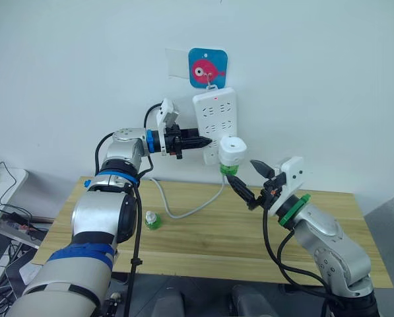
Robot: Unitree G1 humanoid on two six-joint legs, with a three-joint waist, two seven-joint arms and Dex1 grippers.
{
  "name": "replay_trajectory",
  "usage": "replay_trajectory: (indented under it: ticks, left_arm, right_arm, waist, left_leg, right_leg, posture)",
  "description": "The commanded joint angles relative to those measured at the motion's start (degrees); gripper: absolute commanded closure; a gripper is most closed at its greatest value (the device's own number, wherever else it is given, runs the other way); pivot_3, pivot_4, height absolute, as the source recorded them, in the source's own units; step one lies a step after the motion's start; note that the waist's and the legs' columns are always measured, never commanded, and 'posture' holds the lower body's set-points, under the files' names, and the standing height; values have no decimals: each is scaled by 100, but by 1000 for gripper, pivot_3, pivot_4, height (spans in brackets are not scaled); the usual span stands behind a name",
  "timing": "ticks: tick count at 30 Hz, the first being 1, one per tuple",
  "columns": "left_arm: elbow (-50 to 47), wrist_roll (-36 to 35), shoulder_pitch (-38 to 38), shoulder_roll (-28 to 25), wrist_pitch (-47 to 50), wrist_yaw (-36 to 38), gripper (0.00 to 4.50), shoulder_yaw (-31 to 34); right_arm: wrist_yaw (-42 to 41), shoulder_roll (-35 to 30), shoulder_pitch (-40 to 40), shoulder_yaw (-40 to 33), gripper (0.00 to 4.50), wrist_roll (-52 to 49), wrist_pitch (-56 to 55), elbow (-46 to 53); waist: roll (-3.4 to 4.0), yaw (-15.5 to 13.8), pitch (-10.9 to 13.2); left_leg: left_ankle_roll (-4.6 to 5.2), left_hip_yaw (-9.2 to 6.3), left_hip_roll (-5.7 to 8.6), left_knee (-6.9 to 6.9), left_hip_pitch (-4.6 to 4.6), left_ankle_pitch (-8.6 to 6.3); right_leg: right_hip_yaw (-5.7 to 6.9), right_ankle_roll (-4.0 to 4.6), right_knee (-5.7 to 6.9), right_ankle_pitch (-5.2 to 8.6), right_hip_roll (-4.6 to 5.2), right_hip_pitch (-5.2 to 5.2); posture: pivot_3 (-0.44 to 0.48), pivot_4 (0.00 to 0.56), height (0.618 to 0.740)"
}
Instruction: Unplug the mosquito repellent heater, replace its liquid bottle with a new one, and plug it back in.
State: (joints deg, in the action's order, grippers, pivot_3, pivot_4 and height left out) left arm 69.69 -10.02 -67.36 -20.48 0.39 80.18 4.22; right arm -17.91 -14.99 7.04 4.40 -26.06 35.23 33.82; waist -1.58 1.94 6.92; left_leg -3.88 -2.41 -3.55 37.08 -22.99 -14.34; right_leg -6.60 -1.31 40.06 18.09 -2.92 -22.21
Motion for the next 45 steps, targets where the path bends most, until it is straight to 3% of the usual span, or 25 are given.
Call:
replay_trajectory:
  ticks: [1, 16, 25, 28, 31, 45]
  left_arm:
    - [-76, -21, -191, 73, -90, -108, 3222, 101]
    - [-50, 16, -246, 105, -156, -166, 3222, 116]
    - [-50, 11, -262, 96, -181, -214, 3222, 136]
    - [-54, 8, -261, 100, -188, -224, 3222, 141]
    - [-50, -2, -259, 101, -206, -261, 3222, 159]
    - [14, 9, -265, 69, -198, -477, 3222, 236]
  right_arm:
    - [392, 187, 376, 102, 0, 51, 283, 296]
    - [1181, 777, 1488, 426, 0, 780, 717, -346]
    - [1207, 796, 1581, 497, 0, 1132, 693, -613]
    - [1192, 866, 1572, 478, 583, 1149, 679, -624]
    - [1157, 899, 1565, 466, 1438, 1164, 671, -610]
    - [1067, 636, 1111, 105, 1435, 796, 1505, 491]
  waist:
    - [0, -6, 0]
    - [1, -6, 0]
    - [1, -6, 0]
    - [1, -5, 0]
    - [1, -3, 0]
    - [3, -8, 1]
  left_leg:
    - [0, 0, 0, 0, 0, 0]
    - [-2, -25, 1, 1, -5, 3]
    - [-4, -39, 1, 1, -12, 5]
    - [-5, -45, 1, 1, -14, 6]
    - [-6, -51, 0, 1, -16, 9]
    - [-7, -88, 7, 2, -45, 13]
  right_leg:
    - [0, 0, 2, 0, 0, -1]
    - [20, 1, 3, 0, 2, 0]
    - [36, 1, 3, 0, 3, 0]
    - [43, 1, 4, 0, 3, 0]
    - [49, 2, 5, 0, 3, 0]
    - [89, 10, -6, 4, 14, -4]
  posture:
    - [-20, 115, 740]
    - [-17, 110, 740]
    - [-11, 105, 740]
    - [-8, 105, 740]
    - [-8, 105, 740]
    - [-14, 114, 740]
